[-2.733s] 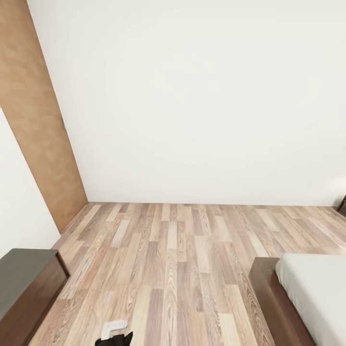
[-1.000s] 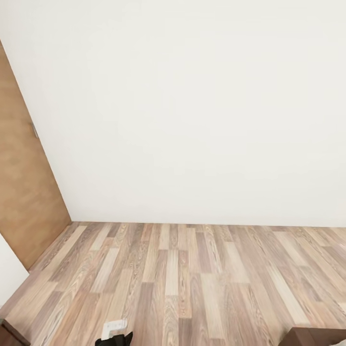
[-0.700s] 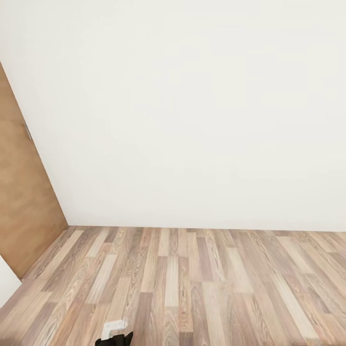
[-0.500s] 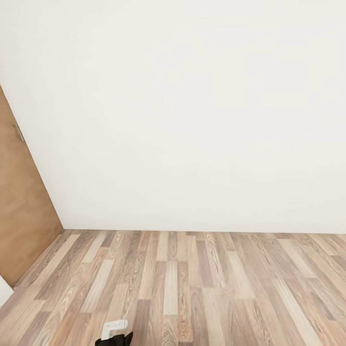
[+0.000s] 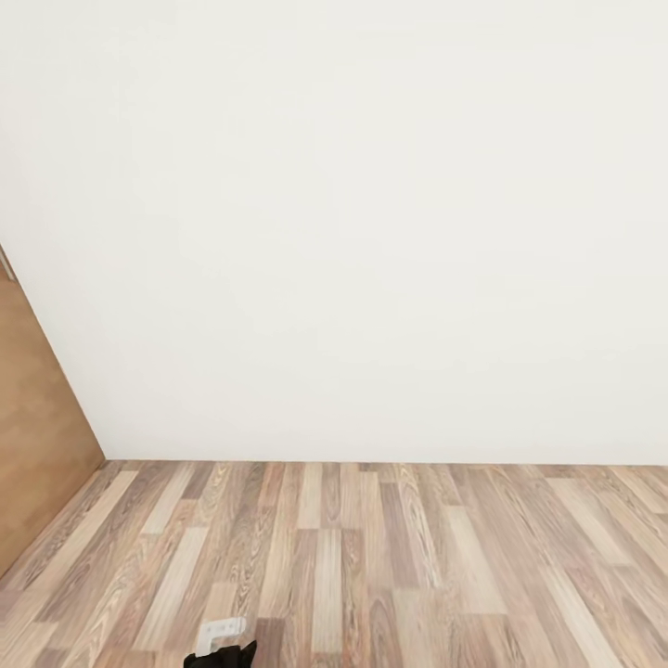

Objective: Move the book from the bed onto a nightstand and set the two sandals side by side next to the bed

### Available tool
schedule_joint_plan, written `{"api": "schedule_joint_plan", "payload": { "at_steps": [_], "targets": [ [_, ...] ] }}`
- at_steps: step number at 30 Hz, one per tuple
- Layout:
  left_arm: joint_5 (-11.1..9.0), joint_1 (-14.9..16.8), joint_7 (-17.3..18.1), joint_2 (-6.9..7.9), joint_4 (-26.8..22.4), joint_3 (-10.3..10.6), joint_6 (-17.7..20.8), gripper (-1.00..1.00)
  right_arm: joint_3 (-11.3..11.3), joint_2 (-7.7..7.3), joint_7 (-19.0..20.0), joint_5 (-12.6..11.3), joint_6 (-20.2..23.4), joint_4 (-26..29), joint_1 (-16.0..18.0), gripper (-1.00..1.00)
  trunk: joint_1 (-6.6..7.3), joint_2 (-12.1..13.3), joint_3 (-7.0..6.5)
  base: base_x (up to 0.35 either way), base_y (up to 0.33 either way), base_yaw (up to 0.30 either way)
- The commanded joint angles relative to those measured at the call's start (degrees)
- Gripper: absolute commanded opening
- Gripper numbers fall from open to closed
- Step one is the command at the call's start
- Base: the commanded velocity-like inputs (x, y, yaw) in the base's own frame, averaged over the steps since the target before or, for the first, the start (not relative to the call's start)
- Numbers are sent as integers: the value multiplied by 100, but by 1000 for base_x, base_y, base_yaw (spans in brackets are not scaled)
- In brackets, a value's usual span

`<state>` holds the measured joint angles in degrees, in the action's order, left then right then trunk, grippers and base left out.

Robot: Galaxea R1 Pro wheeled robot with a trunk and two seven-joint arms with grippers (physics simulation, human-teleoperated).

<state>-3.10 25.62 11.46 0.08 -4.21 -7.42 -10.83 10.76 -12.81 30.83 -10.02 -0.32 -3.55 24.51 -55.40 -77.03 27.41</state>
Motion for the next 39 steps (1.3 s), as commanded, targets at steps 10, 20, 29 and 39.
{"api": "schedule_joint_plan", "payload": {
  "at_steps": [10,20,29,39],
  "targets": [
    [-31,5,41,1,8,-32,-7,100,5,-3,29,-59,-3,-23,10,100,-3,-3,6,331,0,0],
    [-28,5,41,1,8,-30,-7,100,5,-3,29,-61,-3,-23,10,100,-3,-3,6,331,0,0],
    [-24,5,41,1,8,-32,-7,100,13,-9,45,-74,-3,-23,10,100,-3,-3,6,331,0,0],
    [-17,5,41,1,8,-29,-7,100,14,-11,55,-79,-3,-30,10,100,-3,-3,6,274,0,0]
  ]
}}
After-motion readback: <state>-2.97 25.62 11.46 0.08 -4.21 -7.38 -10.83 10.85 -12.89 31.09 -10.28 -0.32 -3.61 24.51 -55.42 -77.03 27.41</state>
